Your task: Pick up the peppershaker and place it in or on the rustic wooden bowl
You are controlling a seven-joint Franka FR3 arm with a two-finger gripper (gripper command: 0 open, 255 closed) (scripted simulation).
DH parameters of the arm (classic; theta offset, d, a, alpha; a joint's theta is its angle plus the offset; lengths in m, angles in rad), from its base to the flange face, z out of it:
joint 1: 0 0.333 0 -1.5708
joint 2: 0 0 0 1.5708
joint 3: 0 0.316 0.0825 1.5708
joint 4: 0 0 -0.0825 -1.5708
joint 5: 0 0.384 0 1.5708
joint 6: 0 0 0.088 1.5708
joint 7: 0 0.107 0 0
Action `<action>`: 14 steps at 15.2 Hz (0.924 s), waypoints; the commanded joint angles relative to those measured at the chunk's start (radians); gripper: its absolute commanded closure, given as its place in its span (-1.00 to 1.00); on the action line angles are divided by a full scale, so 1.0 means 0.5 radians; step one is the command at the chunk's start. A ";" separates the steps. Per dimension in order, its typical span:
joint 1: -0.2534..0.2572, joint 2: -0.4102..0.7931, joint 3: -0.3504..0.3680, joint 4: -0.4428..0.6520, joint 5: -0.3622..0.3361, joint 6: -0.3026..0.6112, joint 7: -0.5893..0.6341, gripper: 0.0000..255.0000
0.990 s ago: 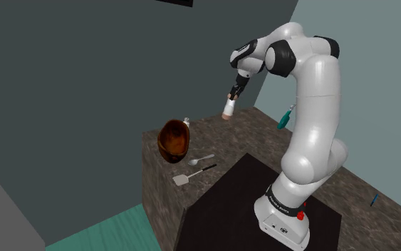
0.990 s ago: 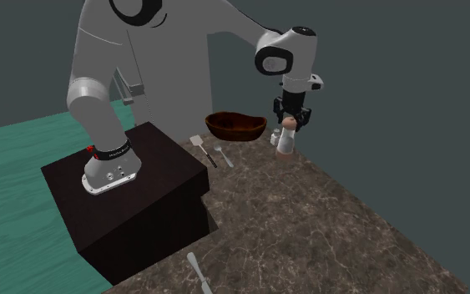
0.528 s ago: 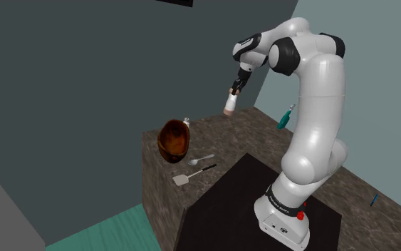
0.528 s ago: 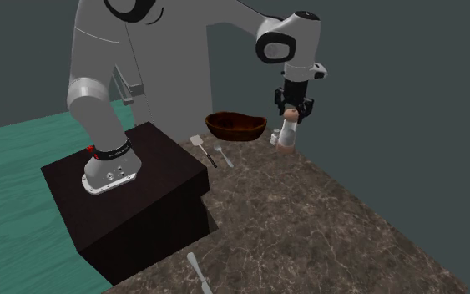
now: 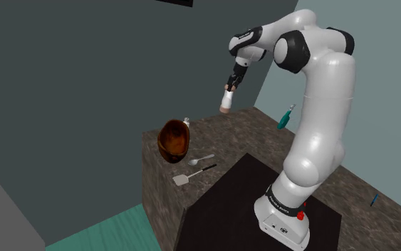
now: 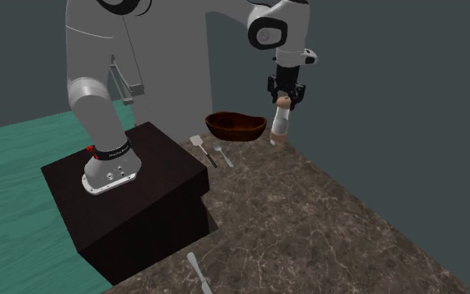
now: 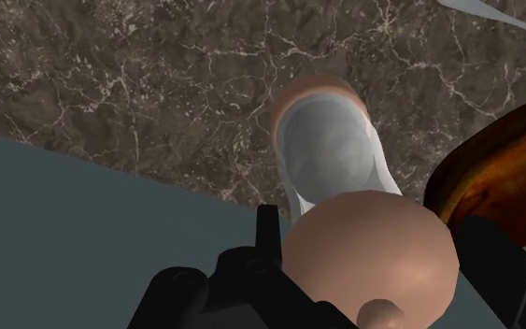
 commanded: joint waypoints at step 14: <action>0.545 -0.406 0.149 -0.348 -0.290 0.057 0.771 1.00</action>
